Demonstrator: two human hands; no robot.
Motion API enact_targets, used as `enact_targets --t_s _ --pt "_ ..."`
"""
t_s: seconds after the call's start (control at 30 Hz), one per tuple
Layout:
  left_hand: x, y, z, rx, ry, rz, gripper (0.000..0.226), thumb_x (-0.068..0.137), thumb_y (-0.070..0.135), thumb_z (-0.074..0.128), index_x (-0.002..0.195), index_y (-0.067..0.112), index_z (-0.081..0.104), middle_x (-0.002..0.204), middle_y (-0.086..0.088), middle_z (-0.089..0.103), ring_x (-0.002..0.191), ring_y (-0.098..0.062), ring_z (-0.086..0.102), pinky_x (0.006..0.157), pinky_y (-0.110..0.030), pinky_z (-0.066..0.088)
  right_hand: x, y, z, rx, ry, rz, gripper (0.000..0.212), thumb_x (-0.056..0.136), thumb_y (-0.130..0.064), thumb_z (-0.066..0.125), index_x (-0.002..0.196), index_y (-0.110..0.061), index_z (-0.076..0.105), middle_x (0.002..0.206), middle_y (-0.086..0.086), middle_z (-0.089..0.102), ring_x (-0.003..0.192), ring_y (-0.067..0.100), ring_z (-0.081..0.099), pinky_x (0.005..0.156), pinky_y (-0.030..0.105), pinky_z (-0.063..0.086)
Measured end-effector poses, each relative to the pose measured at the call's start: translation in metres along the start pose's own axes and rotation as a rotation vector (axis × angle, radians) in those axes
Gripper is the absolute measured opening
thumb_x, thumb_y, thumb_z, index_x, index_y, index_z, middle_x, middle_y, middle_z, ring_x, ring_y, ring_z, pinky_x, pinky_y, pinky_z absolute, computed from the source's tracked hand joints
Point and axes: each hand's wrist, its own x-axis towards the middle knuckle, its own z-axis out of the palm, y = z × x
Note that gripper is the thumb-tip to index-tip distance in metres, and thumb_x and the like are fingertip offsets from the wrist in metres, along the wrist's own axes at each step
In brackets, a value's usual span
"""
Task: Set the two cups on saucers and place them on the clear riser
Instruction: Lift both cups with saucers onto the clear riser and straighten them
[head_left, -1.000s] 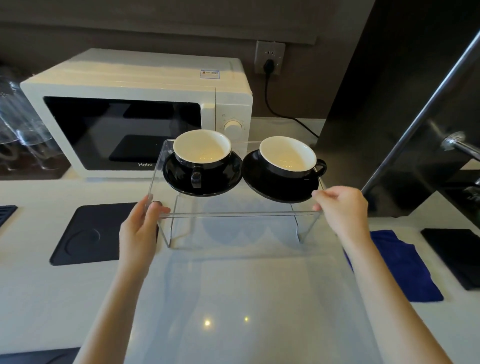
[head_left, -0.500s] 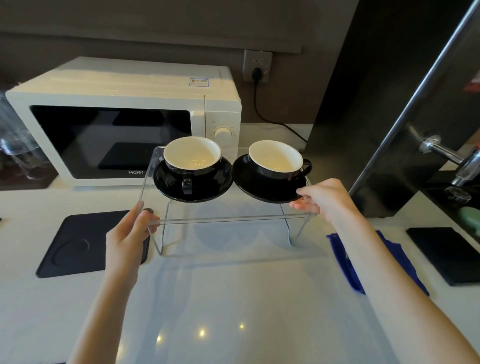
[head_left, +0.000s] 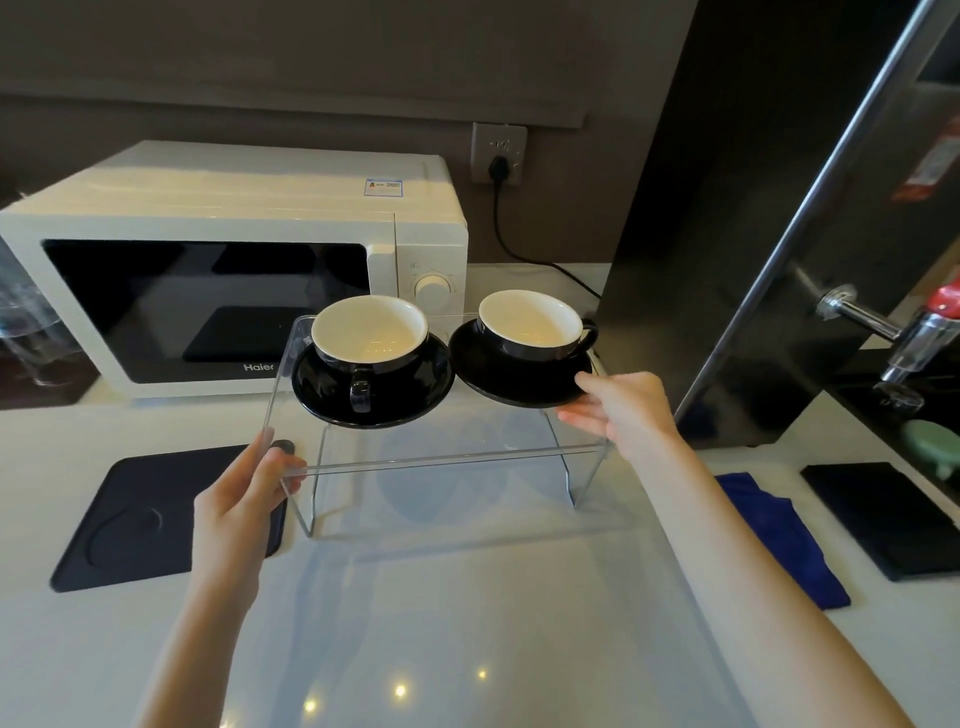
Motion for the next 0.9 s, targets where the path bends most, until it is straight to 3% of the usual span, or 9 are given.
enact_targets --t_s 0.1,0.2,0.3,0.43,0.57,0.67,0.73,0.9 --pt "0.000 -0.001 0.000 0.016 0.006 0.005 0.023 0.090 0.020 0.050 0.083 0.021 0.071 0.130 -0.006 0.056 0.106 -0.024 0.060 0.101 -0.042 0.041 -0.012 0.001 -0.005 0.177 -0.182 0.112 0.007 0.085 0.005 0.058 0.091 0.008 0.056 0.088 0.027 0.066 0.073 0.030 0.070 0.061 0.032 0.060" --pt "0.000 -0.001 -0.001 0.013 0.007 0.015 0.033 0.090 0.020 0.050 0.068 0.031 0.071 0.136 -0.007 0.053 0.096 -0.016 0.061 0.100 -0.041 0.041 -0.018 0.003 -0.005 0.152 -0.284 0.161 0.012 0.085 0.004 0.059 0.095 0.011 0.058 0.079 0.029 0.069 0.064 0.029 0.072 0.056 0.029 0.060" --pt "-0.002 0.002 0.001 0.018 0.008 0.026 0.046 0.091 0.019 0.048 0.058 0.041 0.071 0.138 -0.011 0.051 0.095 -0.020 0.060 0.101 -0.043 0.041 -0.017 0.002 0.002 0.192 -0.304 0.207 0.006 0.086 0.009 0.055 0.092 0.009 0.058 0.069 0.026 0.071 0.059 0.029 0.071 0.051 0.027 0.059" --pt "-0.003 0.006 0.002 0.017 0.003 0.020 0.055 0.092 0.018 0.047 0.055 0.053 0.066 0.138 -0.020 0.050 0.106 -0.027 0.057 0.100 -0.041 0.040 -0.012 0.000 0.009 0.168 -0.257 0.204 0.011 0.087 0.012 0.051 0.093 0.006 0.056 0.084 0.026 0.067 0.056 0.026 0.071 0.047 0.026 0.057" --pt "-0.002 0.005 0.002 0.009 -0.004 0.013 0.054 0.092 0.017 0.047 0.056 0.052 0.068 0.137 -0.020 0.051 0.110 -0.029 0.057 0.098 -0.039 0.041 -0.008 -0.002 0.010 0.141 -0.245 0.211 0.011 0.087 0.012 0.051 0.092 0.004 0.056 0.084 0.024 0.067 0.057 0.026 0.071 0.047 0.026 0.057" --pt "0.000 0.000 0.000 0.007 0.007 0.010 0.029 0.091 0.018 0.049 0.085 0.039 0.069 0.133 -0.020 0.054 0.109 -0.029 0.058 0.100 -0.042 0.041 -0.010 -0.001 0.008 0.168 -0.270 0.205 0.009 0.087 0.011 0.051 0.090 0.005 0.057 0.085 0.024 0.069 0.062 0.026 0.072 0.053 0.027 0.059" --pt "0.002 -0.003 -0.002 0.002 0.011 -0.002 0.018 0.090 0.019 0.050 0.094 0.022 0.067 0.133 -0.019 0.055 0.108 -0.028 0.059 0.101 -0.043 0.041 -0.014 0.000 0.004 0.203 -0.323 0.222 0.009 0.088 0.009 0.052 0.094 0.006 0.058 0.082 0.024 0.071 0.066 0.027 0.073 0.055 0.027 0.059" --pt "-0.004 0.005 0.002 -0.021 0.015 -0.012 0.037 0.089 0.020 0.051 0.068 0.045 0.068 0.135 -0.015 0.054 0.100 -0.026 0.060 0.100 -0.041 0.042 -0.036 0.000 0.020 0.015 -0.554 0.217 0.022 0.089 -0.003 0.057 0.102 0.015 0.057 0.073 0.024 0.071 0.060 0.025 0.072 0.051 0.023 0.057"
